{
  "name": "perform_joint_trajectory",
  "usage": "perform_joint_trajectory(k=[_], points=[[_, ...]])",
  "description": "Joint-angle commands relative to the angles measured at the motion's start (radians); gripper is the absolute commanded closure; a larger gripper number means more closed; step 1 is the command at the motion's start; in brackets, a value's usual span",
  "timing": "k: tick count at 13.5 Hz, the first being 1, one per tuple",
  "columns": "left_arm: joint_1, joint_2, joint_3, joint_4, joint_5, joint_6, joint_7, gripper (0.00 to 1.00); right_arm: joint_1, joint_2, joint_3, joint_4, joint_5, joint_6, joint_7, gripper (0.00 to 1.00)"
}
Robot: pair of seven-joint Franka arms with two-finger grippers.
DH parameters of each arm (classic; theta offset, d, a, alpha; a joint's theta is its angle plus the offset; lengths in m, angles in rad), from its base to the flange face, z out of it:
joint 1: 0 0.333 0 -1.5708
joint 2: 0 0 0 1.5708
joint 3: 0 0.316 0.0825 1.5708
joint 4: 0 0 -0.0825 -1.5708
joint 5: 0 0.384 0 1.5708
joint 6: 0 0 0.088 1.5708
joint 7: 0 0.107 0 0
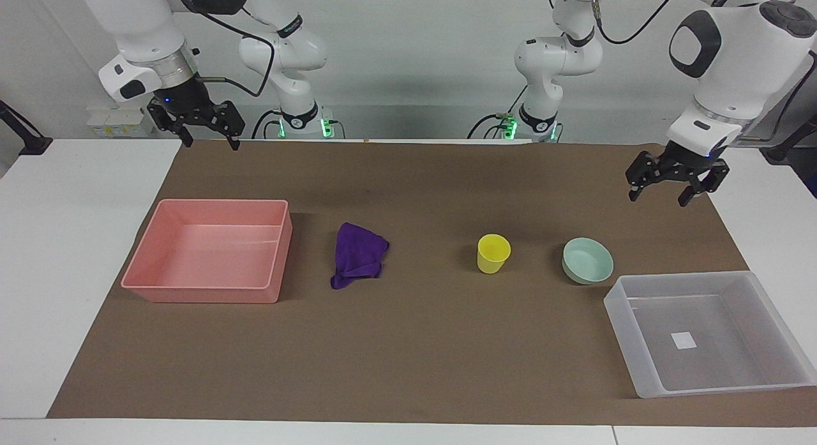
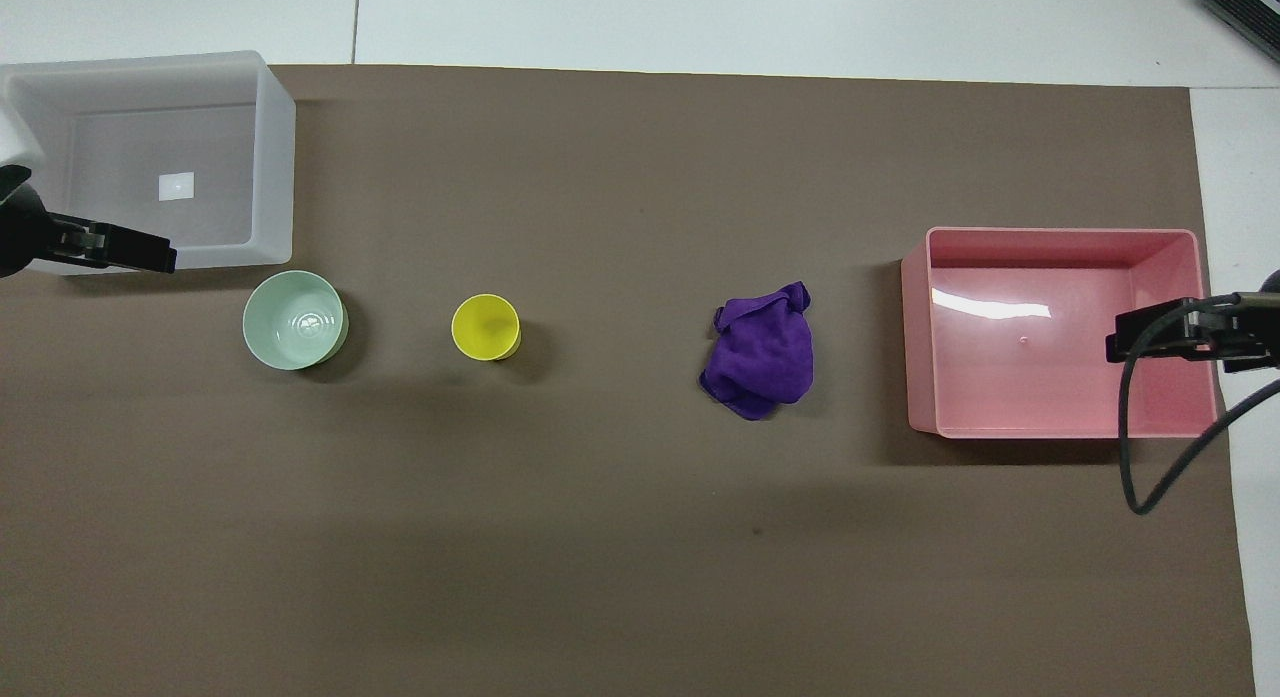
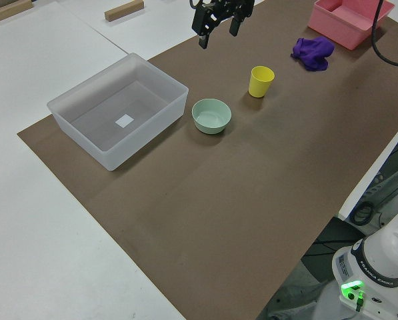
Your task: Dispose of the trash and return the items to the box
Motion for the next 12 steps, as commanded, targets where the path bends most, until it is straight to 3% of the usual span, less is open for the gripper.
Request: perform_joint_trajectory(k=[1, 12], points=[[0.016, -0.002, -0.007, -0.011, 0.017, 0.015, -0.015, 0.00, -0.014, -0.023, 0.004, -0.025, 0.011, 0.007, -0.034, 0.00], [0.003, -0.024, -0.007, 0.015, 0.018, -0.057, -0.015, 0.00, -0.014, -0.023, 0.004, -0.024, 0.011, 0.007, -0.034, 0.00]])
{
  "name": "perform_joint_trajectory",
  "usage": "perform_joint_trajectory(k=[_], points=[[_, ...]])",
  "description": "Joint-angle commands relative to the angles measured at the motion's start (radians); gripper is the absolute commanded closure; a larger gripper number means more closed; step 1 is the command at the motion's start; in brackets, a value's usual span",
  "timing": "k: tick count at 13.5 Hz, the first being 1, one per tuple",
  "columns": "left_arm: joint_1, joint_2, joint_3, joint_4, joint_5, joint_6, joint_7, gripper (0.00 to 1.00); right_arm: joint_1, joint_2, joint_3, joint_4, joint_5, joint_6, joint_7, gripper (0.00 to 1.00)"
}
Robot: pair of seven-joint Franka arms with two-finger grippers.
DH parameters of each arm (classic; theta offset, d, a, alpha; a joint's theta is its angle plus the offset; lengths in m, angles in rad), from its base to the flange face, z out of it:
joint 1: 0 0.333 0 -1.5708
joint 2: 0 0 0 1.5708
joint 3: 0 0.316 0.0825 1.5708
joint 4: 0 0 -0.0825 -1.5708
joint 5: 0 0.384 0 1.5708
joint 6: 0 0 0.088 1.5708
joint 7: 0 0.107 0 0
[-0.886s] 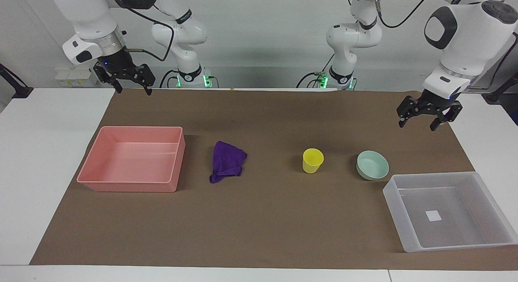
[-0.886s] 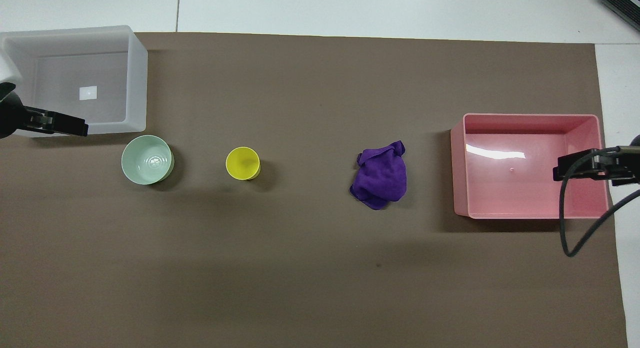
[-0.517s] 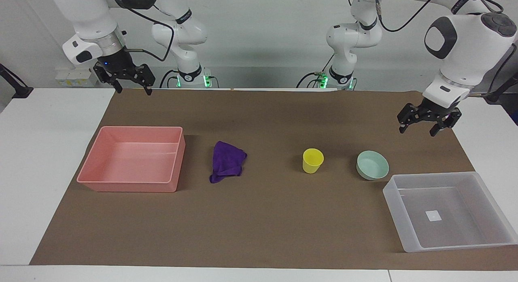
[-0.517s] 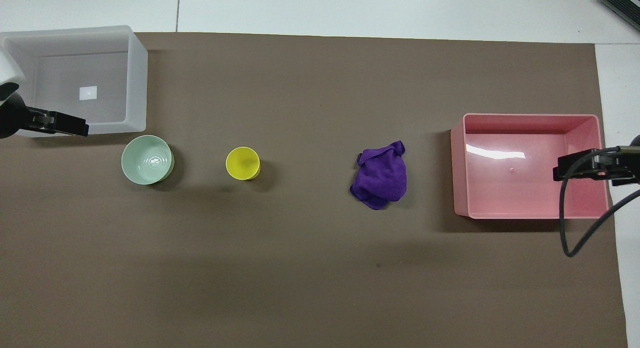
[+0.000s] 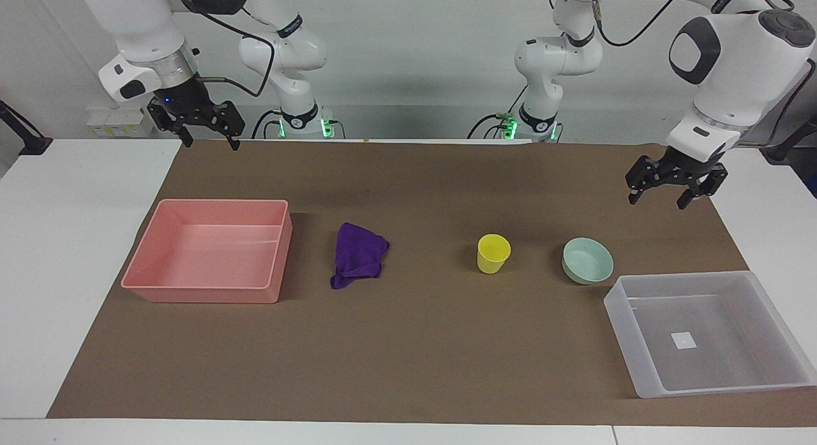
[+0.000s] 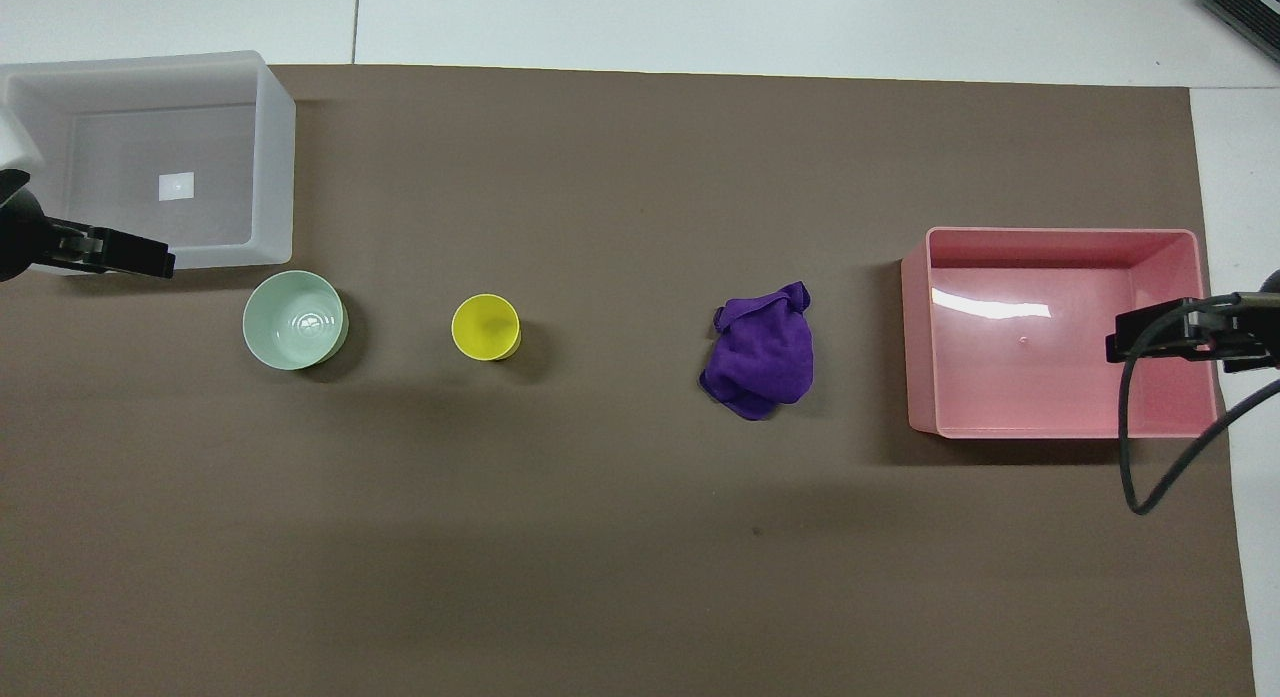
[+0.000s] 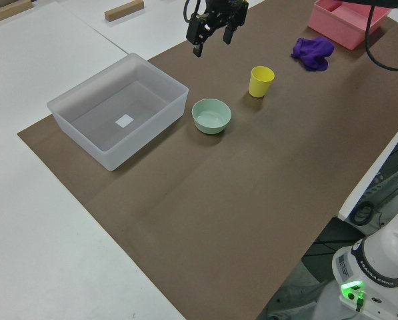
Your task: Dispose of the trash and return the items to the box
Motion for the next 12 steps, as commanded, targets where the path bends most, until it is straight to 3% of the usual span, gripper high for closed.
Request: perform_joint_trajectory(k=[1, 7, 10, 12], points=[[0.000, -0.011, 0.000, 0.014, 0.018, -0.036, -0.021, 0.00, -0.014, -0.023, 0.004, -0.025, 0.011, 0.007, -0.034, 0.00], [0.006, 0.007, -0.002, 0.002, 0.018, -0.005, -0.065, 0.00, -0.014, -0.023, 0.004, -0.025, 0.011, 0.007, -0.035, 0.00], [0.003, 0.064, -0.004, -0.020, 0.017, 0.068, -0.108, 0.00, -0.014, -0.023, 0.004, -0.025, 0.011, 0.007, -0.034, 0.00], [0.003, 0.069, -0.004, -0.105, 0.017, 0.163, -0.131, 0.00, -0.014, -0.023, 0.004, -0.025, 0.011, 0.007, -0.034, 0.00]])
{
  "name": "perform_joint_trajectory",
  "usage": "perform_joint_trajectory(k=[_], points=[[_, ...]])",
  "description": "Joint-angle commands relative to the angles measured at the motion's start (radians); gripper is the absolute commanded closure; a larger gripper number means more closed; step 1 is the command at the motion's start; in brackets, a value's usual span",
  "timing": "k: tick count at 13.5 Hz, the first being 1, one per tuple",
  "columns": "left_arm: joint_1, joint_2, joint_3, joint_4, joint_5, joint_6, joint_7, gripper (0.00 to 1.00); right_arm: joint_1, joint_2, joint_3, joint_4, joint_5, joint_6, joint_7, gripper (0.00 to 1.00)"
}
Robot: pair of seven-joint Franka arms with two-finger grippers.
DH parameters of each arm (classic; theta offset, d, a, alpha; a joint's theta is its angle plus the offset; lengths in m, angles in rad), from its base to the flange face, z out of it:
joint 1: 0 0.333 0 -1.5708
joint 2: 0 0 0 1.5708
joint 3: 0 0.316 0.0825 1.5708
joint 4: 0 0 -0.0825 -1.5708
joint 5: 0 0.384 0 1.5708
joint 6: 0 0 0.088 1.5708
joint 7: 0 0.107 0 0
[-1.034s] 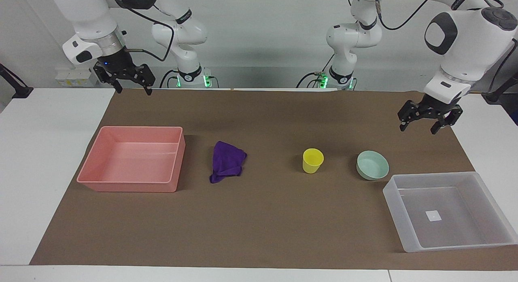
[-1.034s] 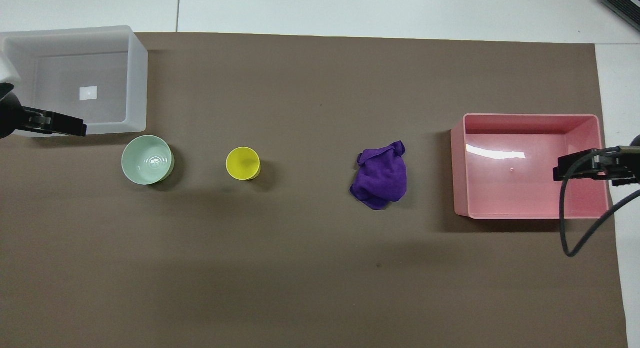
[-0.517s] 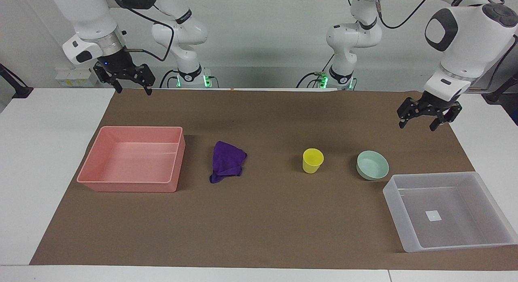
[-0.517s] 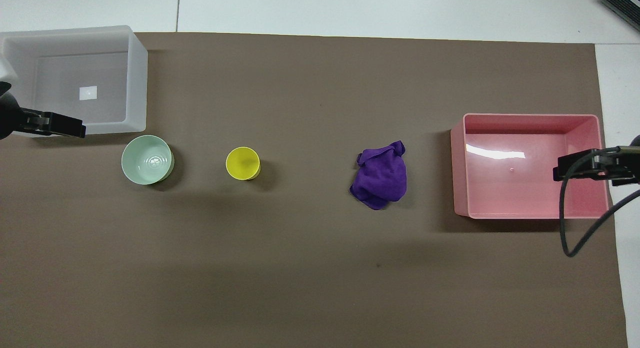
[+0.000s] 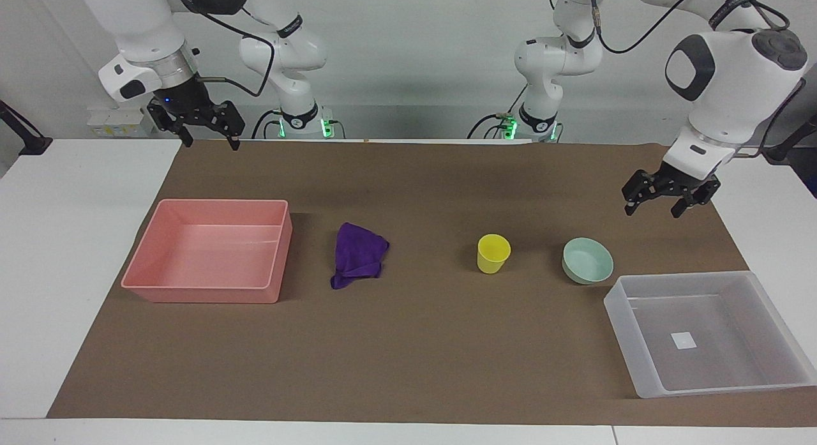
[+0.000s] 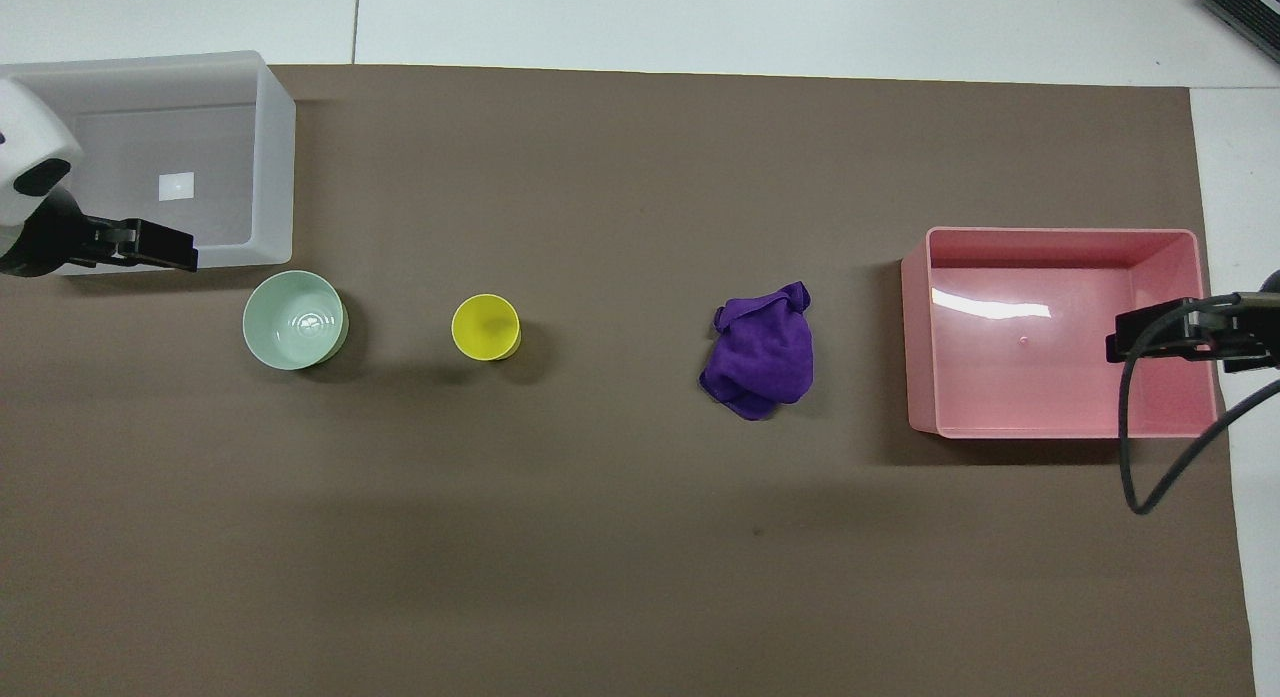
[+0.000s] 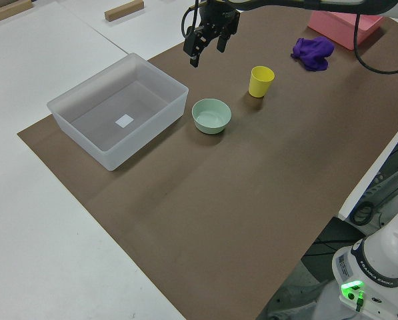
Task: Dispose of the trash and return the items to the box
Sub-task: 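Reach the left gripper to the green bowl while the right gripper reaches the cloth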
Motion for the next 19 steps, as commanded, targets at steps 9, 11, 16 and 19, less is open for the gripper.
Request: perform_joint_trajectory(k=[9, 11, 16, 19], points=[[0.006, 0.024, -0.004, -0.375, 0.017, 0.440, -0.044, 0.00, 0.023, -0.026, 0.011, -0.060, 0.025, 0.144, -0.043, 0.00], [0.002, 0.064, -0.007, -0.375, 0.017, 0.475, -0.047, 0.00, 0.084, -0.038, 0.020, -0.140, 0.026, 0.209, -0.018, 0.00], [-0.001, 0.110, -0.007, -0.376, 0.013, 0.500, -0.050, 0.42, 0.219, 0.116, 0.022, -0.162, 0.026, 0.420, 0.057, 0.00], [-0.006, 0.101, -0.007, -0.376, 0.012, 0.468, -0.057, 1.00, 0.310, 0.234, 0.022, -0.205, 0.030, 0.632, 0.113, 0.00]])
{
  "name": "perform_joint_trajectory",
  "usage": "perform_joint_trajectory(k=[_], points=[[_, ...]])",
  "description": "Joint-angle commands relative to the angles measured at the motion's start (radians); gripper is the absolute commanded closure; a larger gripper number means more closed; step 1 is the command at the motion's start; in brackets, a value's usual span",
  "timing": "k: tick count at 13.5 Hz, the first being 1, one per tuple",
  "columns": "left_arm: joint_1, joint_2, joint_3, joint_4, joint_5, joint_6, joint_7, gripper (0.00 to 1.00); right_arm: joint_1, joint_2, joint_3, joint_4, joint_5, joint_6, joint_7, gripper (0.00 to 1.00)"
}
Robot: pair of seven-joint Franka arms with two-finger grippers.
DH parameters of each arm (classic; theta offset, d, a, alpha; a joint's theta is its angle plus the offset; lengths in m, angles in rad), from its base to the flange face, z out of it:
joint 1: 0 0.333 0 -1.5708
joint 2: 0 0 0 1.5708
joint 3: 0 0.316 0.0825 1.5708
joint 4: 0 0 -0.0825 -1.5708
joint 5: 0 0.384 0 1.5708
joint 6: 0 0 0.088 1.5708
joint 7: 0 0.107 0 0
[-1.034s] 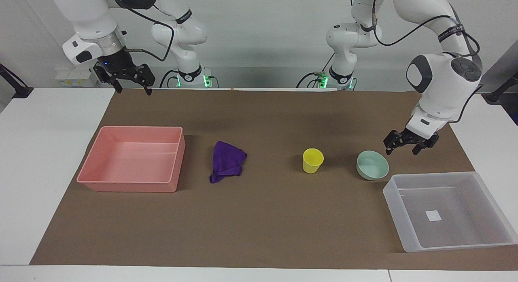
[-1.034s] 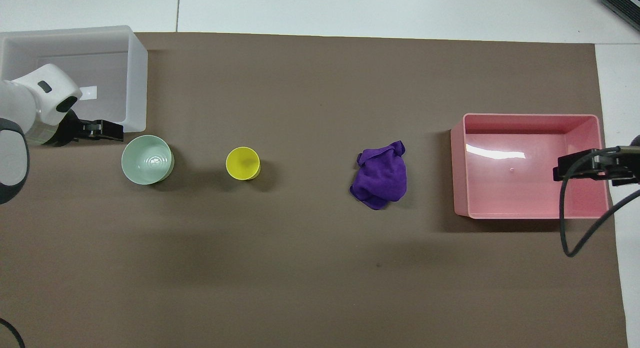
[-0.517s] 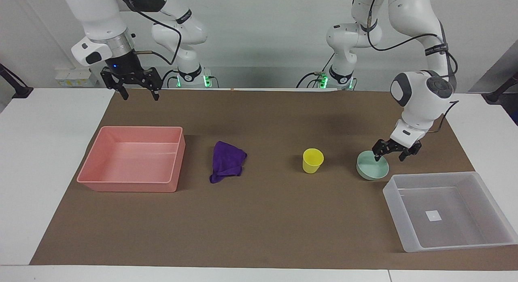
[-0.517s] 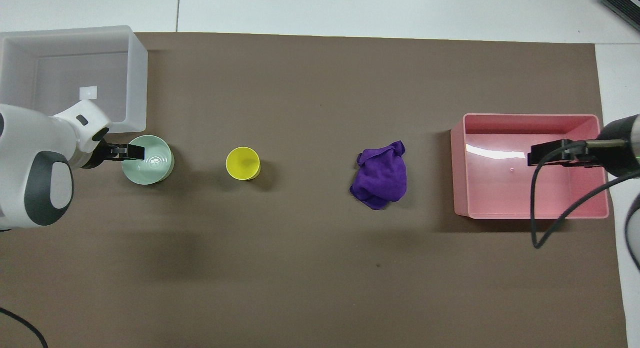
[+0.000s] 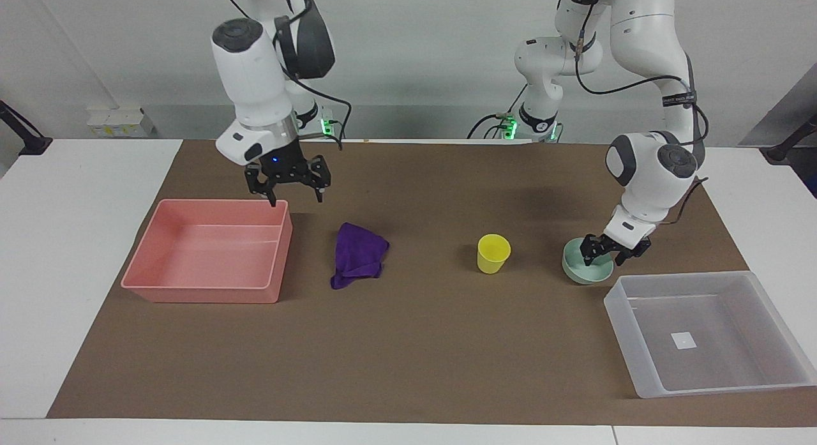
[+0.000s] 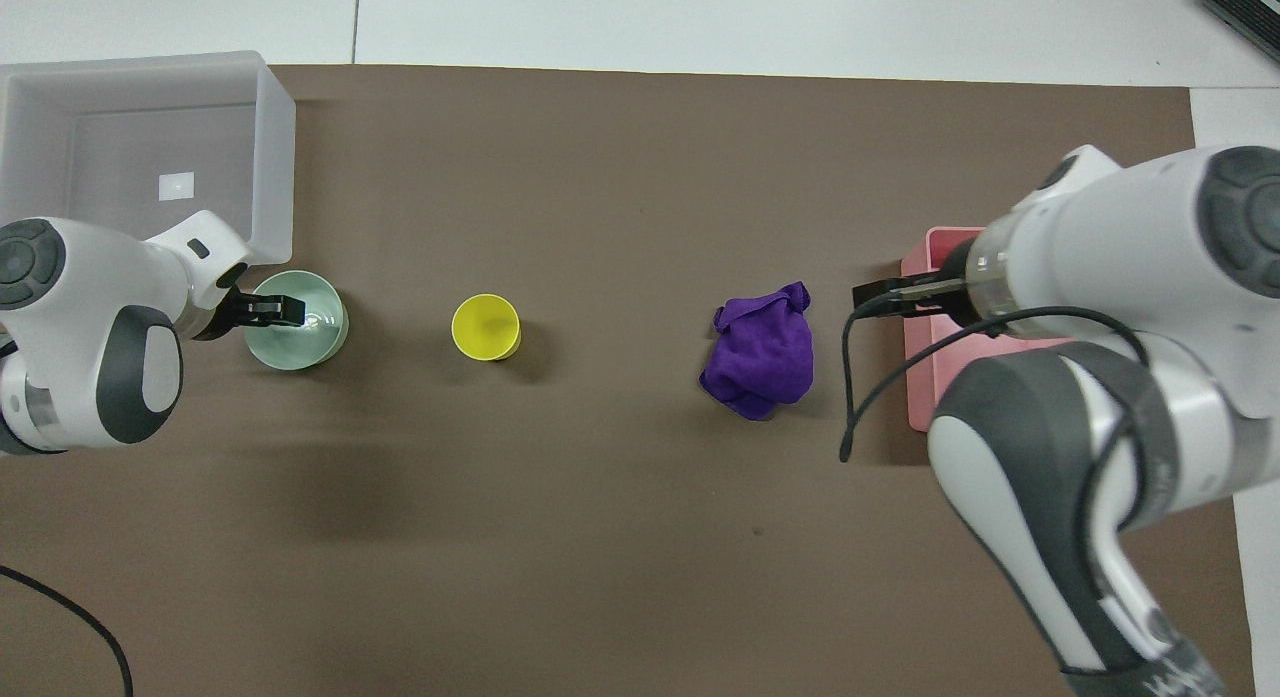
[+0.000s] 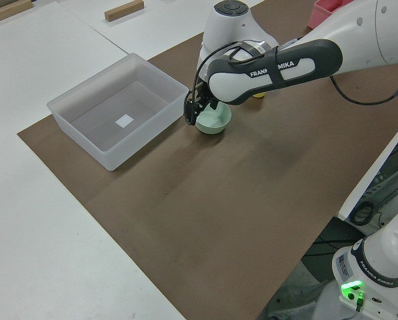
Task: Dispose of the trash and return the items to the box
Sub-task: 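Lift the bowl into the clear box while the right gripper grasps the cloth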
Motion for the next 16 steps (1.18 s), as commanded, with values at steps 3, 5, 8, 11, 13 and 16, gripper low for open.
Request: perform_joint_trajectory(k=[3, 5, 8, 11, 13, 16], points=[[-0.011, -0.049, -0.004, 0.001, 0.010, -0.073, -0.015, 1.00, 0.095, 0.183, 0.001, -0.090, 0.010, 0.303, 0.098, 0.00], [-0.011, -0.079, -0.006, 0.024, 0.010, -0.138, -0.012, 1.00, 0.098, 0.204, 0.001, -0.168, 0.010, 0.384, 0.081, 0.00], [-0.004, -0.095, -0.003, 0.125, 0.004, -0.254, -0.013, 1.00, 0.098, 0.200, 0.001, -0.210, 0.009, 0.389, 0.070, 0.00], [0.018, -0.029, -0.001, 0.287, -0.031, -0.290, -0.016, 1.00, 0.116, 0.189, 0.008, -0.253, 0.009, 0.382, 0.046, 0.00], [0.024, 0.017, 0.002, 0.408, -0.034, -0.333, -0.018, 1.00, 0.116, 0.190, 0.008, -0.258, 0.010, 0.382, 0.021, 0.79], [0.081, 0.106, 0.004, 0.554, -0.034, -0.379, -0.016, 1.00, 0.116, 0.190, 0.008, -0.258, 0.009, 0.379, 0.042, 1.00]])
